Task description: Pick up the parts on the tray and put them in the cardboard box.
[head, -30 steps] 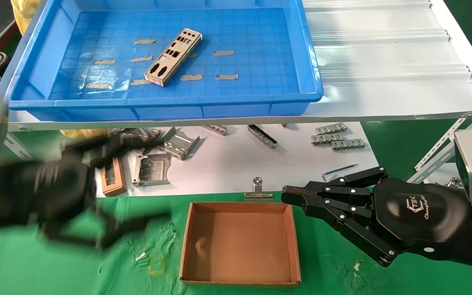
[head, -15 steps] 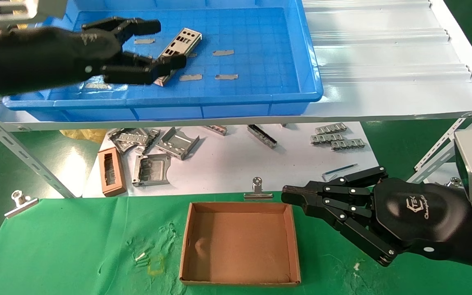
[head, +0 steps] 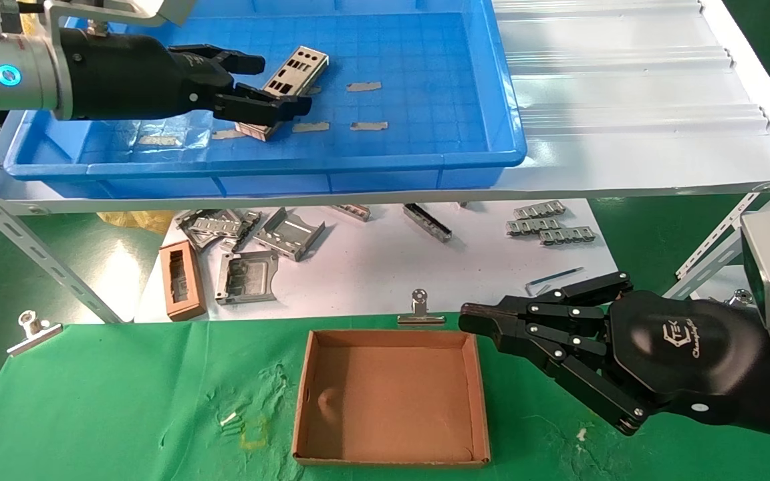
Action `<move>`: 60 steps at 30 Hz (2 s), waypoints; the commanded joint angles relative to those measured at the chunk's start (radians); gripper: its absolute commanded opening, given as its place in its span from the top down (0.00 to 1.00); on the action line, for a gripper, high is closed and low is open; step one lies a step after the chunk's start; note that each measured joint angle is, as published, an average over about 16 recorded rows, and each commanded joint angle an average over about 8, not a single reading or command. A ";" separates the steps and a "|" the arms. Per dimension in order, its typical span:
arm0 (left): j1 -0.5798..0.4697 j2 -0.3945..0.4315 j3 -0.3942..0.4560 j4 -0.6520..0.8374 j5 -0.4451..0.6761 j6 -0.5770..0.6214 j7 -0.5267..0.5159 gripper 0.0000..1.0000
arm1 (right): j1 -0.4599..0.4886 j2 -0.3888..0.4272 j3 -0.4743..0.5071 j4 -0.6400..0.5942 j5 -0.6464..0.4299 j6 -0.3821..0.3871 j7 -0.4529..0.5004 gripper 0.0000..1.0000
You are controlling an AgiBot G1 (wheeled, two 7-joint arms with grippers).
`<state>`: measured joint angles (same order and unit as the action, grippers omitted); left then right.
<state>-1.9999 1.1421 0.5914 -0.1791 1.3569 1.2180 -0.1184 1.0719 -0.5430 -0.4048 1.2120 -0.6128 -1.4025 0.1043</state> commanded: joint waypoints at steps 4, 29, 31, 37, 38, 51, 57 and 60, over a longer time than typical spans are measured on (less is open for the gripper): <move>-0.026 0.033 0.009 0.060 0.015 -0.030 0.033 0.00 | 0.000 0.000 0.000 0.000 0.000 0.000 0.000 0.00; -0.040 0.120 0.014 0.179 0.027 -0.244 0.054 0.94 | 0.000 0.000 0.000 0.000 0.000 0.000 0.000 0.00; -0.039 0.123 0.012 0.181 0.024 -0.258 0.051 0.99 | 0.000 0.000 0.000 0.000 0.000 0.000 0.000 0.00; -0.034 0.128 0.008 0.183 0.018 -0.270 0.046 0.51 | 0.000 0.000 0.000 0.000 0.000 0.000 0.000 0.00; -0.033 0.128 0.008 0.182 0.018 -0.270 0.046 0.38 | 0.000 0.000 0.000 0.000 0.000 0.000 0.000 0.00; -0.025 0.125 0.002 0.173 0.009 -0.251 0.061 0.00 | 0.000 0.000 0.000 0.000 0.000 0.000 0.000 0.00; -0.024 0.125 0.001 0.172 0.008 -0.239 0.066 0.38 | 0.000 0.000 0.000 0.000 0.000 0.000 0.000 0.00; -0.025 0.126 0.001 0.173 0.008 -0.236 0.067 0.76 | 0.000 0.000 0.000 0.000 0.000 0.000 0.000 0.00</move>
<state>-2.0245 1.2682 0.5931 -0.0060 1.3658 0.9803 -0.0523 1.0719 -0.5430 -0.4048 1.2120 -0.6128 -1.4025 0.1043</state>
